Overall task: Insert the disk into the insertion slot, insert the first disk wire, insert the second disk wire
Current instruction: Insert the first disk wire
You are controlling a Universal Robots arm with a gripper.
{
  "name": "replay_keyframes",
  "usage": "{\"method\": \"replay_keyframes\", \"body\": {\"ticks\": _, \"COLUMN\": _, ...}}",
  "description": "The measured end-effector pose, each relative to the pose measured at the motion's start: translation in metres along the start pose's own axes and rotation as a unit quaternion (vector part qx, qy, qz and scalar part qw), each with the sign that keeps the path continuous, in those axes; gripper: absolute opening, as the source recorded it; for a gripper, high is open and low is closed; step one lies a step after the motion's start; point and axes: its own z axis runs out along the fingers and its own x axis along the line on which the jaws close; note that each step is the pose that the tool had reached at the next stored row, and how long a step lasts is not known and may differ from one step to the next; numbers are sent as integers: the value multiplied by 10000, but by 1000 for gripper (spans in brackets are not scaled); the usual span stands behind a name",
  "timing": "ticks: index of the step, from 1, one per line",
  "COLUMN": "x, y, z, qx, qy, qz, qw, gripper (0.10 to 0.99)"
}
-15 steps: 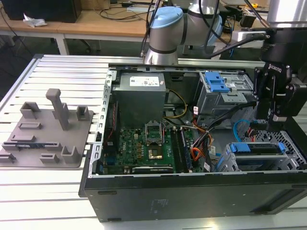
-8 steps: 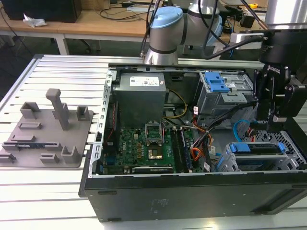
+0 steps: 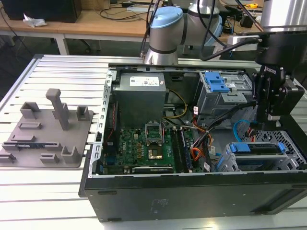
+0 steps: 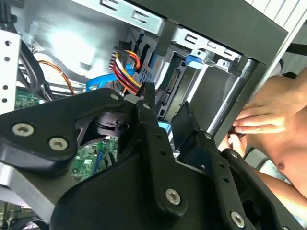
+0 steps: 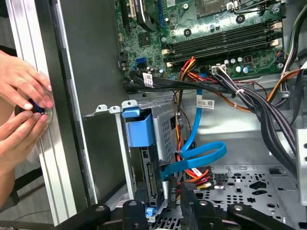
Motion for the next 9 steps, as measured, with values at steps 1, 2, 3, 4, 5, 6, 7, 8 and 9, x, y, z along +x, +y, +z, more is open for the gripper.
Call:
{"method": "replay_keyframes", "body": {"ticks": 1, "x": -24, "y": 4, "z": 1, "qx": 8, "qy": 1, "qz": 11, "qw": 10000, "gripper": 408}}
{"method": "replay_keyframes", "body": {"ticks": 2, "x": -38, "y": 6, "z": 2, "qx": 16, "qy": 1, "qz": 18, "qw": 10000, "gripper": 408}}
{"method": "replay_keyframes", "body": {"ticks": 3, "x": -49, "y": 8, "z": 2, "qx": 27, "qy": 3, "qz": 24, "qw": 10000, "gripper": 408}}
{"method": "replay_keyframes", "body": {"ticks": 4, "x": -69, "y": 10, "z": 0, "qx": 46, "qy": 10, "qz": 31, "qw": 10000, "gripper": 408}}
{"method": "replay_keyframes", "body": {"ticks": 5, "x": -86, "y": 13, "z": 10, "qx": 68, "qy": 12, "qz": 40, "qw": 10000, "gripper": 408}}
{"method": "replay_keyframes", "body": {"ticks": 6, "x": -92, "y": 15, "z": 23, "qx": 71, "qy": 18, "qz": 40, "qw": 10000, "gripper": 408}}
{"method": "replay_keyframes", "body": {"ticks": 7, "x": -95, "y": 16, "z": 30, "qx": 72, "qy": 21, "qz": 40, "qw": 10000, "gripper": 408}}
{"method": "replay_keyframes", "body": {"ticks": 8, "x": -95, "y": 17, "z": 30, "qx": 72, "qy": 23, "qz": 41, "qw": 10000, "gripper": 408}}
{"method": "replay_keyframes", "body": {"ticks": 9, "x": -95, "y": 17, "z": 30, "qx": 71, "qy": 24, "qz": 41, "qw": 10000, "gripper": 408}}
